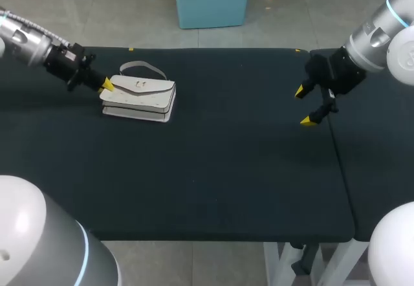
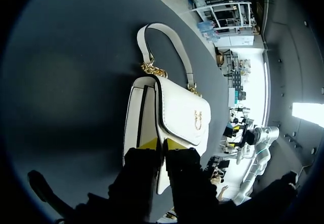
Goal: Pick up the bag, open it, inspect its contents, close it, and place it on the opposite side
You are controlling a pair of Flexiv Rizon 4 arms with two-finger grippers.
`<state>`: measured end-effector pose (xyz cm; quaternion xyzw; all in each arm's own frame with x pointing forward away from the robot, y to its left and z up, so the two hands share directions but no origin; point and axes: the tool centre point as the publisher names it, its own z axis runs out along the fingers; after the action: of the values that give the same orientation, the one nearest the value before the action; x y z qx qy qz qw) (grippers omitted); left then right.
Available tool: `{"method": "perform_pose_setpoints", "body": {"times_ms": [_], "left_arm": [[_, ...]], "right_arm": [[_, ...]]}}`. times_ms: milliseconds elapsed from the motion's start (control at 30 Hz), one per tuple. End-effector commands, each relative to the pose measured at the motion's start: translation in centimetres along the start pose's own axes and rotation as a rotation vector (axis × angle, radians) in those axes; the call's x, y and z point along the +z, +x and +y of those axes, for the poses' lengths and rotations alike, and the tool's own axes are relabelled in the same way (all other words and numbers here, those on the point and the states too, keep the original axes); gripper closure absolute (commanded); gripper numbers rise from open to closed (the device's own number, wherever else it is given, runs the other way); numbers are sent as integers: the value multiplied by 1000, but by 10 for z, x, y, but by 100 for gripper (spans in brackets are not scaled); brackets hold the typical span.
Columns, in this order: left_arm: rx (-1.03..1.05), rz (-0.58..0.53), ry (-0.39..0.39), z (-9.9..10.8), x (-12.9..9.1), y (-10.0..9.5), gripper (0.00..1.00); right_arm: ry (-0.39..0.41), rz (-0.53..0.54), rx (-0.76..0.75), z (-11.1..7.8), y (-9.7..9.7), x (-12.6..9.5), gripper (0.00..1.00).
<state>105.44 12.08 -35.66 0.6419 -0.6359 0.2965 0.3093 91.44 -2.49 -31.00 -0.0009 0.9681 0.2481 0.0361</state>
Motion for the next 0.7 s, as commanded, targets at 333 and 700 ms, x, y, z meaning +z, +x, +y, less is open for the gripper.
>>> {"method": "perform_pose_setpoints", "body": {"times_ms": [333, 700], "left_arm": [[11, -36, 4, 7, -12, 2, 86], [15, -51, -99, 1, -3, -6, 76]], "right_arm": [[-1, 1, -1, 0, 0, 0, 0], [-1, 1, -1, 0, 0, 0, 0]]}}
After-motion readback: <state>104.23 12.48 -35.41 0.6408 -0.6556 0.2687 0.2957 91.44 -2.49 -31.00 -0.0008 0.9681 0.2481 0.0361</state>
